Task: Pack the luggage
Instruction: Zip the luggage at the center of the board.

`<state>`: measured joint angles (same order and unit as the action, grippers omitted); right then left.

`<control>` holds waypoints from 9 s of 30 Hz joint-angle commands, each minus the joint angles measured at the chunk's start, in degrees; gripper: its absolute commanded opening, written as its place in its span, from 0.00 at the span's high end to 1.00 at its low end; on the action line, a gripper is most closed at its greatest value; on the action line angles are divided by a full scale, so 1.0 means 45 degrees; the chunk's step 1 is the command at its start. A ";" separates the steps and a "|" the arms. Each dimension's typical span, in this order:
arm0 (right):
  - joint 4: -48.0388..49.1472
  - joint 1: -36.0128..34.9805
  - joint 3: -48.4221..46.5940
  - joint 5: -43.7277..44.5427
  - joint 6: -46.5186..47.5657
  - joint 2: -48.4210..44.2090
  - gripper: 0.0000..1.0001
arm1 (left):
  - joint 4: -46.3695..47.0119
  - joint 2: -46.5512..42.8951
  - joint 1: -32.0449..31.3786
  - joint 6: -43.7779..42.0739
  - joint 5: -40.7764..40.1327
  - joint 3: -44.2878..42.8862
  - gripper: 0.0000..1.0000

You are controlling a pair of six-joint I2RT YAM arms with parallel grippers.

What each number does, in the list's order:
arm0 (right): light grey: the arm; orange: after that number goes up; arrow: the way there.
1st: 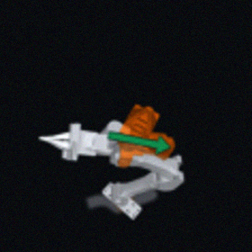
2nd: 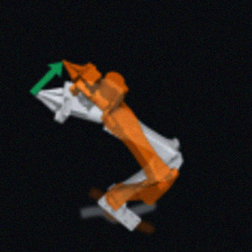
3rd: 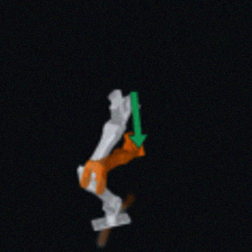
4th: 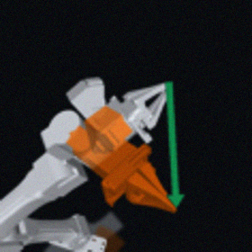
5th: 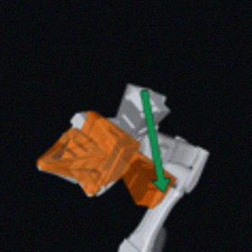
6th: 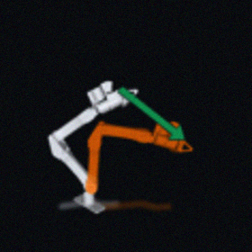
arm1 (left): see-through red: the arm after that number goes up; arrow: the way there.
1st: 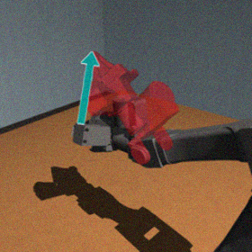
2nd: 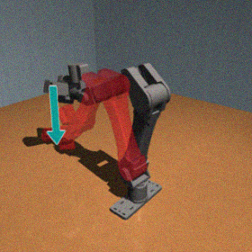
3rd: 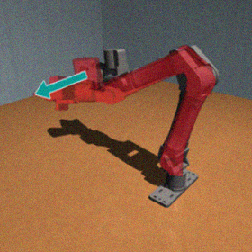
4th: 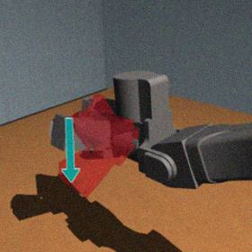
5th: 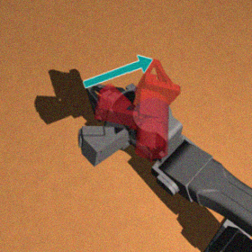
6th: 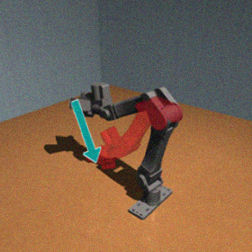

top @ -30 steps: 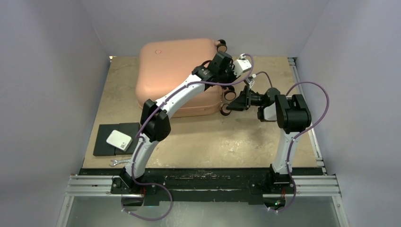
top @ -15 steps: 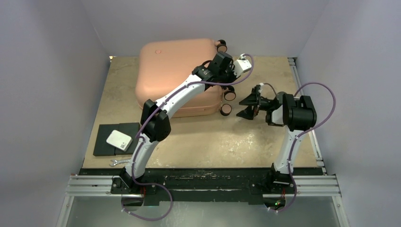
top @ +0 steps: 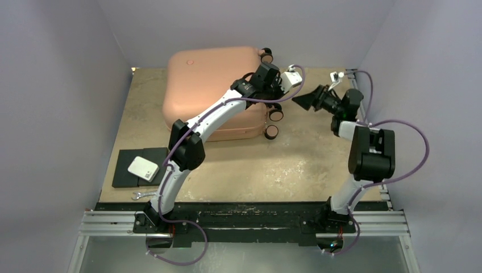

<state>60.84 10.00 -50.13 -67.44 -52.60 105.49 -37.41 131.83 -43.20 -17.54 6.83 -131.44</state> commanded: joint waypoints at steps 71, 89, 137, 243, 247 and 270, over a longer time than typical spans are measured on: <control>0.9528 -0.6646 0.5265 0.7388 0.9668 0.1116 0.60 | -0.4051 -0.0179 0.0665 0.0604 0.0129 0.0599 1.00; 1.1379 -0.6695 0.5875 0.7599 0.9036 0.0978 0.53 | -0.4090 -0.0145 0.0674 0.0602 0.0128 0.0687 1.00; 0.3481 -0.4808 0.2933 1.0418 0.5991 0.0305 1.00 | -0.4133 -0.0306 0.0674 0.0030 0.0401 0.3602 1.00; 0.2479 -0.6195 0.1320 0.8290 0.7120 -0.1216 1.00 | 0.1270 -0.4939 1.2076 0.3581 -0.1269 0.8469 0.31; 0.2309 -0.6284 0.1763 0.8290 0.7078 -0.1824 1.00 | 0.1332 -0.4104 1.2062 0.3629 -0.1290 0.8028 0.32; 0.1700 -0.6284 0.1902 0.8807 0.7648 -0.1658 1.00 | 0.0052 -0.1090 1.2283 0.3246 0.3103 0.6470 0.48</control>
<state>62.61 -17.58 -40.73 -26.65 -18.74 99.66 -35.64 122.72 14.46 -1.43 16.82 -102.89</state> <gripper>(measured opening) 0.005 0.565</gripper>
